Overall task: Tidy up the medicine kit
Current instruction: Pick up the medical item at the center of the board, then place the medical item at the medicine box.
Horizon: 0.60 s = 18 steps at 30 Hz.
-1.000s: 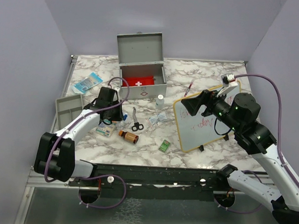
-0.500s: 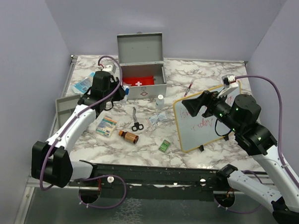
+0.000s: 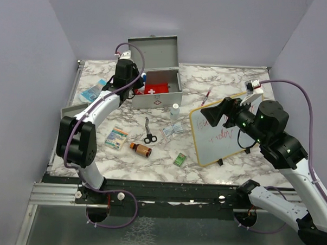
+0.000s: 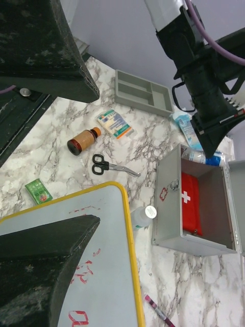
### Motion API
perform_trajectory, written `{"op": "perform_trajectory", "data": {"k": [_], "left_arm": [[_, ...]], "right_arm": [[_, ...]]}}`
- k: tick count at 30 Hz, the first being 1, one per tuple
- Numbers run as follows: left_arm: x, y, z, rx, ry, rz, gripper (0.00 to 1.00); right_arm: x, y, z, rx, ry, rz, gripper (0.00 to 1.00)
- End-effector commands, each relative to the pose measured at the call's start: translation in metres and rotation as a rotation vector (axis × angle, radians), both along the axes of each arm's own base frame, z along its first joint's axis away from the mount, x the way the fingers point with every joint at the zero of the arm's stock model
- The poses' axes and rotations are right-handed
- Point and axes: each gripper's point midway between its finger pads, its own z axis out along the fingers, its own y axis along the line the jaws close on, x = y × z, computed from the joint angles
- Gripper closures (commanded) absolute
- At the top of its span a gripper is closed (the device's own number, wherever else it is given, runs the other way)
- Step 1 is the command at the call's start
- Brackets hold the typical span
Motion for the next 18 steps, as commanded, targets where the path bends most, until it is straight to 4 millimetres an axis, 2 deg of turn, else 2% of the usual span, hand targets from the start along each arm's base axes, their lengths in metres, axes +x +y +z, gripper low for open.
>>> {"op": "perform_trajectory", "data": {"k": [1,7,11,15,18], "left_arm": [[0.029,0.001,0.005,0.003,-0.035,0.060,0.82],[0.046,0.005,-0.019,0.010,-0.008,0.116,0.81],[0.049,0.007,-0.035,0.027,0.023,0.129,0.79],[0.052,0.007,-0.039,0.032,0.027,0.128,0.66],[0.053,0.008,-0.033,0.037,0.029,0.132,0.60]], "right_arm": [[0.004,-0.012,-0.004,-0.022,0.060,-0.081,0.03],[0.005,-0.013,-0.005,-0.026,0.077,-0.096,0.03],[0.004,-0.011,-0.004,-0.041,0.099,-0.084,0.03],[0.005,-0.014,-0.006,-0.060,0.114,-0.099,0.04],[0.005,-0.015,-0.001,-0.060,0.111,-0.103,0.04]]}}
